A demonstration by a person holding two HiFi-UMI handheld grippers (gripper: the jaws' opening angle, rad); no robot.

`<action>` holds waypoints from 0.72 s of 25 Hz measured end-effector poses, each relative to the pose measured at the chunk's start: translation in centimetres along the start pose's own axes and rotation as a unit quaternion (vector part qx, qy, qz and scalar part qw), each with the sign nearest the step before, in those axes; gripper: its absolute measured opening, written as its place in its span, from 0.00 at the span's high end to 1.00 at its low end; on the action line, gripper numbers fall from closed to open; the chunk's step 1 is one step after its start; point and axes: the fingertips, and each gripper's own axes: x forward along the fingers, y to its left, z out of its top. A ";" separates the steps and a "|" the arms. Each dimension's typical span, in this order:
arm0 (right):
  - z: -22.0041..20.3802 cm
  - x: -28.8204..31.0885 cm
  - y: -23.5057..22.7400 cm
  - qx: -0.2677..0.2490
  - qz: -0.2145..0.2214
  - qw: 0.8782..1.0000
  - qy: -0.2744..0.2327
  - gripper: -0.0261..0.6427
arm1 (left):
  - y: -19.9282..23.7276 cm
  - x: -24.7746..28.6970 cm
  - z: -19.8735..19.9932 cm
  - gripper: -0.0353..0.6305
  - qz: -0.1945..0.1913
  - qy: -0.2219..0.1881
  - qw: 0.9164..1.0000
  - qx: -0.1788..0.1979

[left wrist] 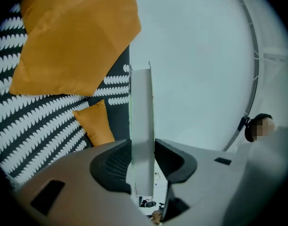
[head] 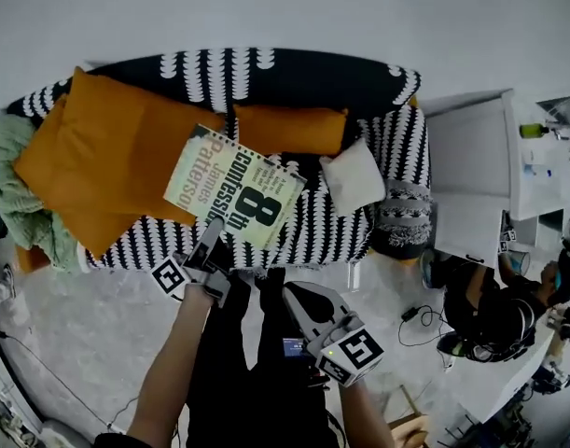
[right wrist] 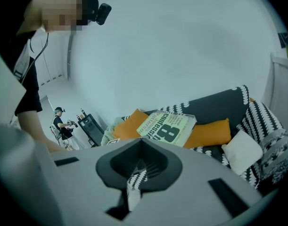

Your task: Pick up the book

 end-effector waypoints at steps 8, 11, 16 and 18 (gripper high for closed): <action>2.3 -2.8 2.9 -0.023 -0.016 0.999 -0.028 0.94 | -6.3 -2.1 -0.4 0.70 -0.017 -0.004 1.000 0.009; 2.9 -4.2 4.2 -0.031 -0.025 0.998 -0.040 0.94 | -8.2 -4.0 -1.0 0.70 -0.015 0.000 1.000 0.014; 3.6 -5.5 6.7 -0.042 -0.035 0.997 -0.061 0.94 | -11.0 -7.2 -1.6 0.70 -0.014 0.006 1.000 0.018; 3.6 -5.7 7.6 -0.045 -0.035 0.996 -0.068 0.94 | -11.8 -8.3 -1.9 0.70 -0.014 0.008 1.000 0.019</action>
